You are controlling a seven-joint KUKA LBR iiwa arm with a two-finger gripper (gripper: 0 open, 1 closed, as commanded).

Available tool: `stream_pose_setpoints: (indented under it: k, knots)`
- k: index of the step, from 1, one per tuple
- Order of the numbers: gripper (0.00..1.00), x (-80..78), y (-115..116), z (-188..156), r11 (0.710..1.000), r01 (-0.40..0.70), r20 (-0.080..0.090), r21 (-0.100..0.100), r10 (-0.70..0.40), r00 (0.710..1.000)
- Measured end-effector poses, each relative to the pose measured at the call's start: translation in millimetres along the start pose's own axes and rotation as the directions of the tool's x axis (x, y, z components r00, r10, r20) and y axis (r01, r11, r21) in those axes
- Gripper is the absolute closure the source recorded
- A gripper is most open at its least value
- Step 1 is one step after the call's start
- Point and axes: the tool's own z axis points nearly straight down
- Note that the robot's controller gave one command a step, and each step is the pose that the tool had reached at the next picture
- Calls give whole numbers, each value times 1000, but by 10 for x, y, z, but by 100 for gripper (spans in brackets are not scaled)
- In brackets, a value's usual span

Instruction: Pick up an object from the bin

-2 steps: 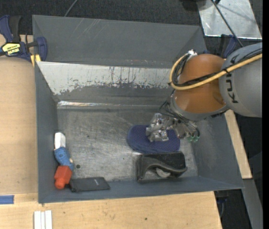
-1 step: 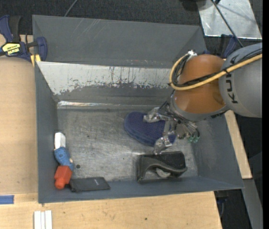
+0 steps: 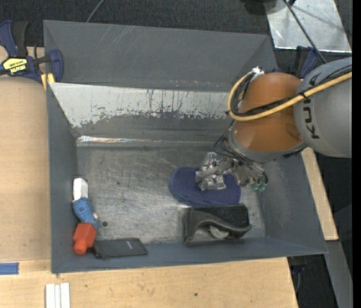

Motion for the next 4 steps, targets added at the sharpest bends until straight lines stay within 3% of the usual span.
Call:
stream_pose_setpoints:
  k: [1, 2, 3, 4]
  knots:
    - [0, 11, -3, 10, 1000, 0, -3, 1, 0, 1000]
    - [100, -1, 2, 0, 1000, 0, 1, 0, 0, 1000]
    - [100, 594, -223, -41, 896, -445, 4, 1, 445, 896]
    - [0, 475, -272, -107, 895, -447, 55, -7, 446, 893]
